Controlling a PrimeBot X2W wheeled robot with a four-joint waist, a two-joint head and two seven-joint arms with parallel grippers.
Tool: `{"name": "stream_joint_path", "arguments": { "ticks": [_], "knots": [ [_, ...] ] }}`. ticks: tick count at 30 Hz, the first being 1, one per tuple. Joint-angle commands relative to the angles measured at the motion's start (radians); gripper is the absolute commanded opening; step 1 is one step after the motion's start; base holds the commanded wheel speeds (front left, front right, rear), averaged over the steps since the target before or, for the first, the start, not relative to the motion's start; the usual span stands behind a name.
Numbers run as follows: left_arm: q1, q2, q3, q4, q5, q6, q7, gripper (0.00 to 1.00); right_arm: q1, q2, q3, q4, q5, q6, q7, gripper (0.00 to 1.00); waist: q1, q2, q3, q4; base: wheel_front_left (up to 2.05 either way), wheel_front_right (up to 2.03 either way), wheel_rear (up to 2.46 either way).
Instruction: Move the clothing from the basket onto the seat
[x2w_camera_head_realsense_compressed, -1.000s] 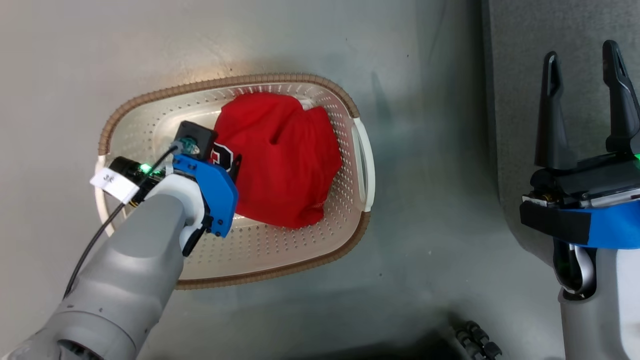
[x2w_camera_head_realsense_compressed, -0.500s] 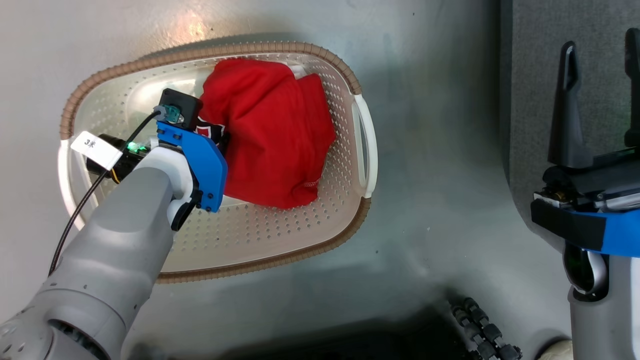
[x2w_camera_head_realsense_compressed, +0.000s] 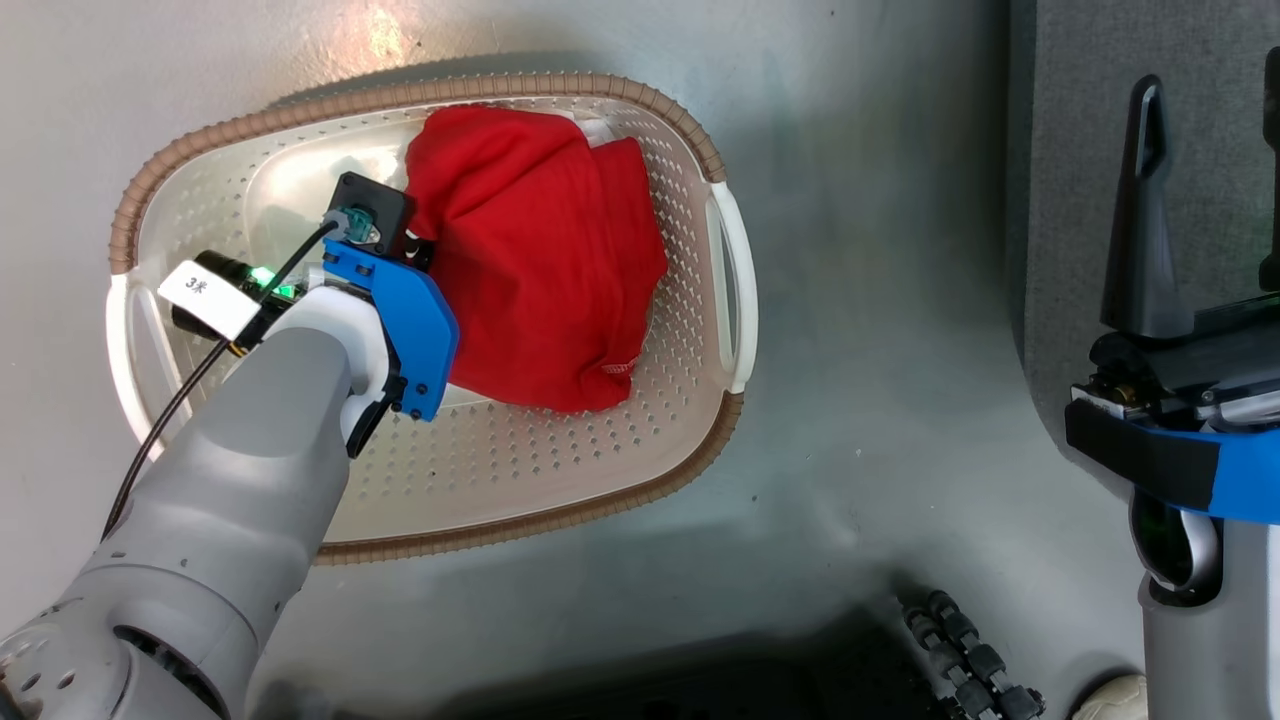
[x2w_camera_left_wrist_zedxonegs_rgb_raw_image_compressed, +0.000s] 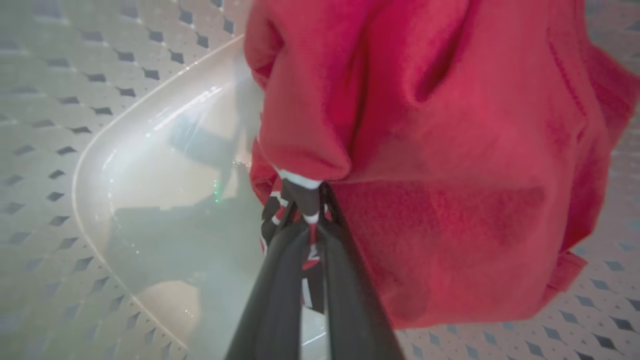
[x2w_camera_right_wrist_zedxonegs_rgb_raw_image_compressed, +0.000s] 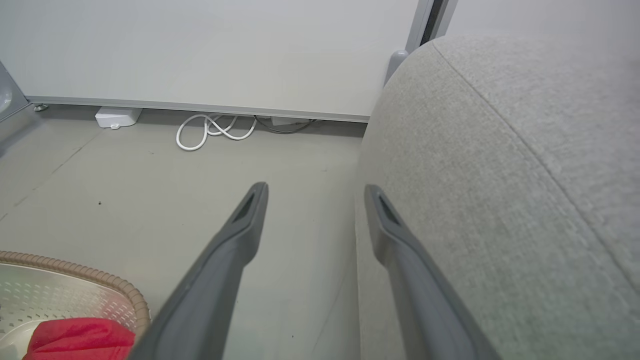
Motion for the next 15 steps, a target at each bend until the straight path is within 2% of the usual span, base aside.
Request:
{"name": "stream_joint_path", "arguments": {
  "ticks": [1, 15],
  "knots": [
    [-0.009, 0.001, -0.001, 0.002, -0.008, 0.000, -0.006, 0.00, -0.003, 0.000, -0.002, 0.003, 0.003, 0.001, 0.000, 1.00, 0.0000, 0.0000, -0.006, 0.001, 0.00, 0.00, 0.00],
    [0.041, -0.027, -0.061, -0.042, -0.053, 0.000, -0.103, 0.00, -0.030, 0.000, 0.006, 0.067, 0.021, 0.001, 0.000, 1.00, 0.0000, 0.0000, -0.135, 0.025, 0.00, 0.00, 0.00]
  ]
}}
